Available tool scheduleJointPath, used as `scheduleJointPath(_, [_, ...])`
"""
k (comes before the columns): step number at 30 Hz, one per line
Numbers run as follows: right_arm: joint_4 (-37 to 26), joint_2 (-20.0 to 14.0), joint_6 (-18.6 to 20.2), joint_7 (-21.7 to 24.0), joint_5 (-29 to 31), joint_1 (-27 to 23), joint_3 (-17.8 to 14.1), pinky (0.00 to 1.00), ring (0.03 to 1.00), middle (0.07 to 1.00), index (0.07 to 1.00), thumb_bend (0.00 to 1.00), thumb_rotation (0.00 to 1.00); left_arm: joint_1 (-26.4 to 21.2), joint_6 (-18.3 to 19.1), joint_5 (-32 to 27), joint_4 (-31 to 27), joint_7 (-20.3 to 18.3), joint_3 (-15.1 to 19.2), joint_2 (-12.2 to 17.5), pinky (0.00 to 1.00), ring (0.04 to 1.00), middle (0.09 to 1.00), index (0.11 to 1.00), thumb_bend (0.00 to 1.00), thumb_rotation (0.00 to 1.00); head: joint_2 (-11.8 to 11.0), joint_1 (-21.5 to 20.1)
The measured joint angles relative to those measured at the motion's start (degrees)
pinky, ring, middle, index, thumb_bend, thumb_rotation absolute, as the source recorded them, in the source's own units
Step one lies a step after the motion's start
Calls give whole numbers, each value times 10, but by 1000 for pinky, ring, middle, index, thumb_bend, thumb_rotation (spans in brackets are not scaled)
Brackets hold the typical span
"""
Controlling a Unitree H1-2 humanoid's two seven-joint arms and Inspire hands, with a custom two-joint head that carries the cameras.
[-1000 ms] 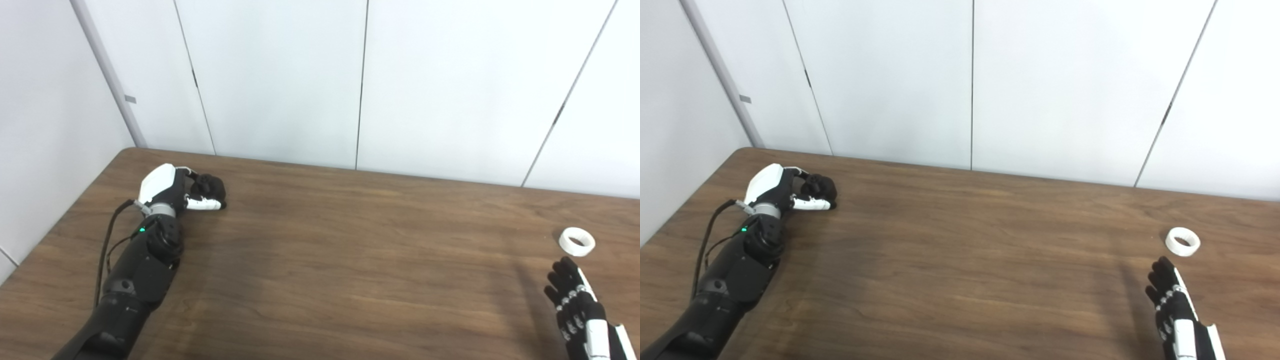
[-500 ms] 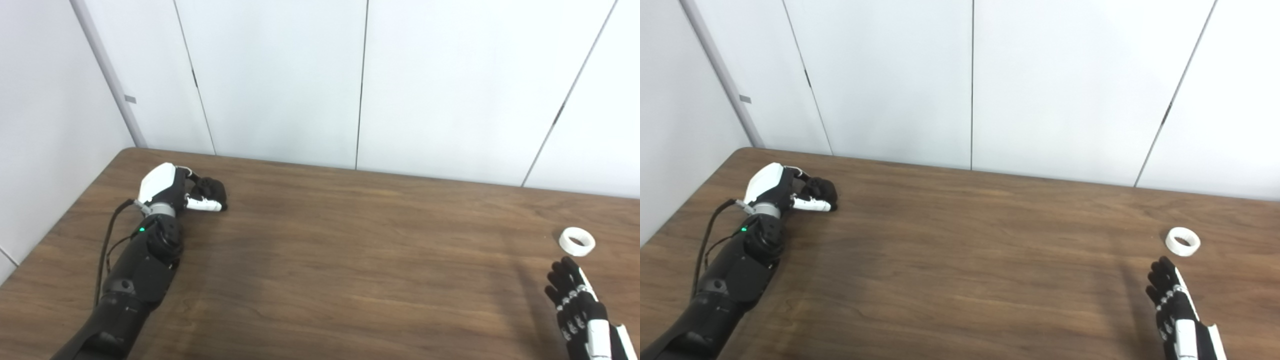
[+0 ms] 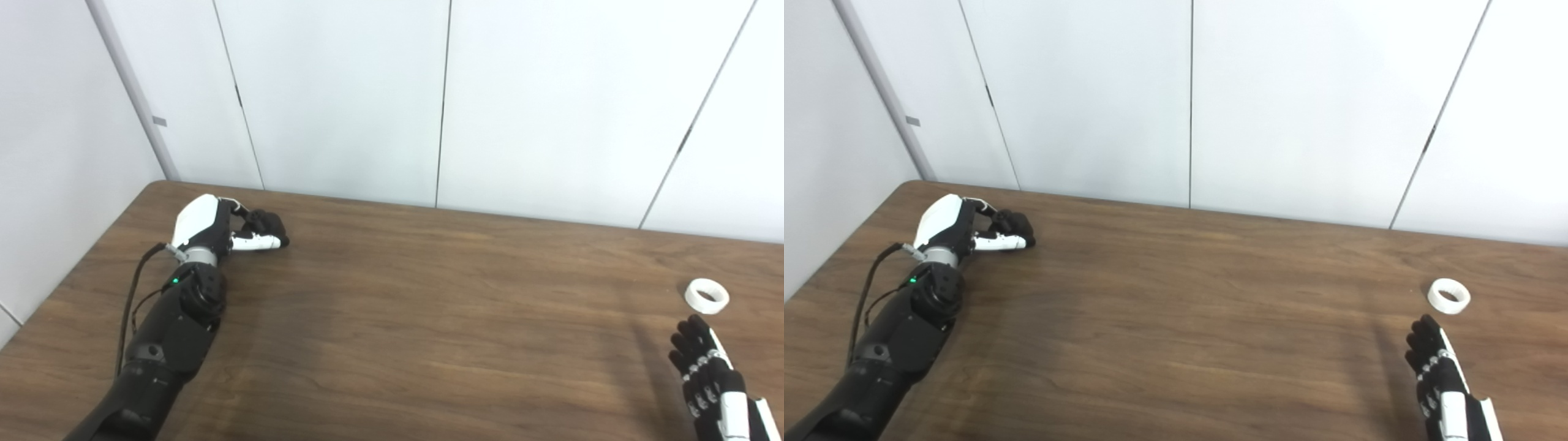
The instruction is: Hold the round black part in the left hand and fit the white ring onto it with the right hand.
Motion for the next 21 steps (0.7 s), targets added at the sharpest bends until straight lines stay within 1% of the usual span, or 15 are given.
scheduleJointPath(7, [-2, 0, 2, 0, -1, 2, 0, 959, 955, 955, 942, 531, 1000, 26, -4, 29, -52, 0, -16, 18, 1000, 897, 747, 482, 521, 43, 2, -5])
scheduleJointPath(9, [-3, 0, 2, 0, -3, 4, 0, 954, 954, 956, 943, 526, 1000, 38, -6, 33, -83, 0, -16, 21, 1000, 887, 739, 483, 521, 43, 2, -7])
scheduleJointPath(12, [-7, 0, 4, 0, -8, 8, 1, 950, 958, 959, 945, 513, 1000, 60, -6, 36, -148, -6, -15, 21, 1000, 884, 740, 483, 522, 43, 3, -11])
scheduleJointPath(14, [-10, 0, 6, 0, -11, 10, 2, 953, 960, 962, 949, 510, 1000, 71, 1, 38, -187, -19, -15, 20, 1000, 878, 741, 483, 522, 44, 4, -11])
scheduleJointPath(17, [-10, 0, 6, -1, -12, 10, 2, 964, 966, 967, 952, 513, 1000, 86, 21, 46, -250, -41, -16, 10, 1000, 886, 749, 483, 522, 44, 5, -17])
scheduleJointPath(21, [-11, 0, 8, -3, -18, 11, 4, 972, 970, 967, 953, 527, 1000, 106, 41, 52, -318, -73, -24, -16, 1000, 893, 750, 483, 522, 46, 6, -19])
